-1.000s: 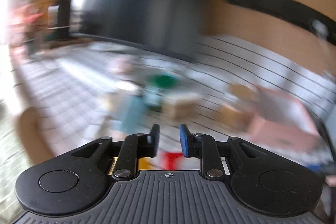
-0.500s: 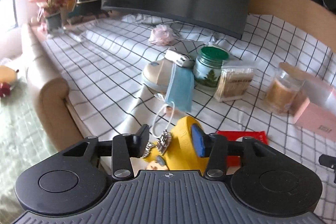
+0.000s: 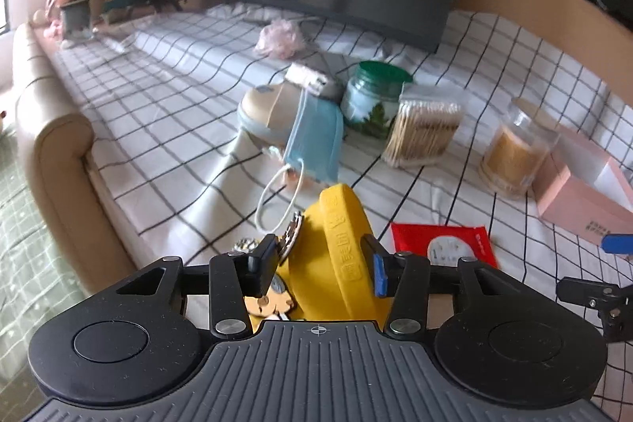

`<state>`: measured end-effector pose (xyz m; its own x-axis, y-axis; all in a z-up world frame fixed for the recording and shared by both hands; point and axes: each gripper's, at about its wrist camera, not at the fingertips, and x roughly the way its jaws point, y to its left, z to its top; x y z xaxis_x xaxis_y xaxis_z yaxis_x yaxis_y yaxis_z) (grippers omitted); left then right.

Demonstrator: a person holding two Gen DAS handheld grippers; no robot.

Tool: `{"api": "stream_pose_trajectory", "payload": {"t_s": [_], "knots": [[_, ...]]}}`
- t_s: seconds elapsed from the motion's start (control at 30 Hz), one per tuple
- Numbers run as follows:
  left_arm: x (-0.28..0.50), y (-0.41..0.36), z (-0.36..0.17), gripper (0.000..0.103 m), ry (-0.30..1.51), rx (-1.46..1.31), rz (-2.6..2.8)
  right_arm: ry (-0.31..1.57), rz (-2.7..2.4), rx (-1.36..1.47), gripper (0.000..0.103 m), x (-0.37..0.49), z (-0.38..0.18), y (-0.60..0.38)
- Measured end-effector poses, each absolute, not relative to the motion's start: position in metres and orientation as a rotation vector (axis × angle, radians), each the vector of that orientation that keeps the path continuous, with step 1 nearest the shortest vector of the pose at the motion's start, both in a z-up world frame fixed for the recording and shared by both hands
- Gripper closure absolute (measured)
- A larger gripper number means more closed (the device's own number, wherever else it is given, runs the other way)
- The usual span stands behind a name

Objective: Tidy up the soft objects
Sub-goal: 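Reach the left gripper to the yellow plastic object and grasp it, then grasp the red wet-wipe packet with the right gripper while the left holds the yellow object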

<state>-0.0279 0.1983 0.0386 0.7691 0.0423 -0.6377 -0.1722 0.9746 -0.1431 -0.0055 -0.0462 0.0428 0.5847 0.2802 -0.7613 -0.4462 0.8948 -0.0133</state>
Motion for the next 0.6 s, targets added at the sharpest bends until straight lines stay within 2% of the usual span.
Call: {"api": "stream_pose_trajectory", "payload": {"t_s": [0.23,0.37,0.43,0.6], "knots": [[-0.031,0.21,0.028,0.056,0.694,-0.285,0.038,0.896,0.541,-0.142,0.007,0.02,0.03,-0.018],[-0.03,0.222,0.027,0.057,0.715,-0.369,0.015,0.907,0.601,-0.156,0.019,0.028,0.012,0.003],[-0.031,0.23,0.027,0.059,0.72,-0.422,0.014,0.926,0.603,-0.186,0.017,0.029,0.003,0.014],[-0.038,0.244,0.032,0.072,0.689,-0.484,0.019,1.028,0.852,-0.062,0.021,0.017,0.021,0.021]]}}
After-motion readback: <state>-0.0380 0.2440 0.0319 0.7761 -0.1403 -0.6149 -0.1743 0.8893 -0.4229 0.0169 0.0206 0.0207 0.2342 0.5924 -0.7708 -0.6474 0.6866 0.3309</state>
